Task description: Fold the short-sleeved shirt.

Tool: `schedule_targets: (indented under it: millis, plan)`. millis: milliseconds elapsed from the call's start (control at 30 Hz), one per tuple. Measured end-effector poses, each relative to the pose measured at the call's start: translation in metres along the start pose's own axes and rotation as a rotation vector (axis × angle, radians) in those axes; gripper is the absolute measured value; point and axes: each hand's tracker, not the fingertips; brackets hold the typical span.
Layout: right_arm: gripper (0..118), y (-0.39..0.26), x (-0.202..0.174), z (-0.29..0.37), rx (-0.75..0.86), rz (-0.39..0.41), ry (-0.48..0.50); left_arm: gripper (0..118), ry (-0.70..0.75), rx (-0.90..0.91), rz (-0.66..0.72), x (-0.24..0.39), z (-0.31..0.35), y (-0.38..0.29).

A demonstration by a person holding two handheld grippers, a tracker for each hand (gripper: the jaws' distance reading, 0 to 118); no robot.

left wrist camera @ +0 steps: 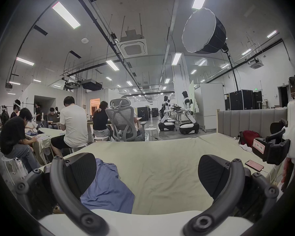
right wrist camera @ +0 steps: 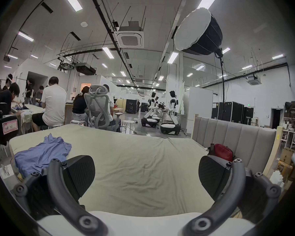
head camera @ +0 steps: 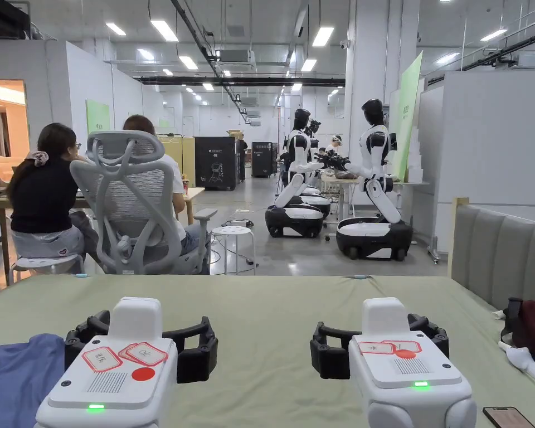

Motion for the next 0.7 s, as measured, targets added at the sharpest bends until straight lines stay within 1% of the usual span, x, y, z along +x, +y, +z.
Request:
schedule_targets:
  millis: [200,700]
  plan:
    - [118,-0.0003,0.0035,0.0001,-0.005,-0.043,0.01,118,0.0,0.001,-0.011,0.0011,0.0012,-0.0011]
    - [118,0.0008,0.0044,0.0003,-0.012,-0.052,0.002,118,0.001,0.002,-0.011,-0.0001,0.001,0.0002]
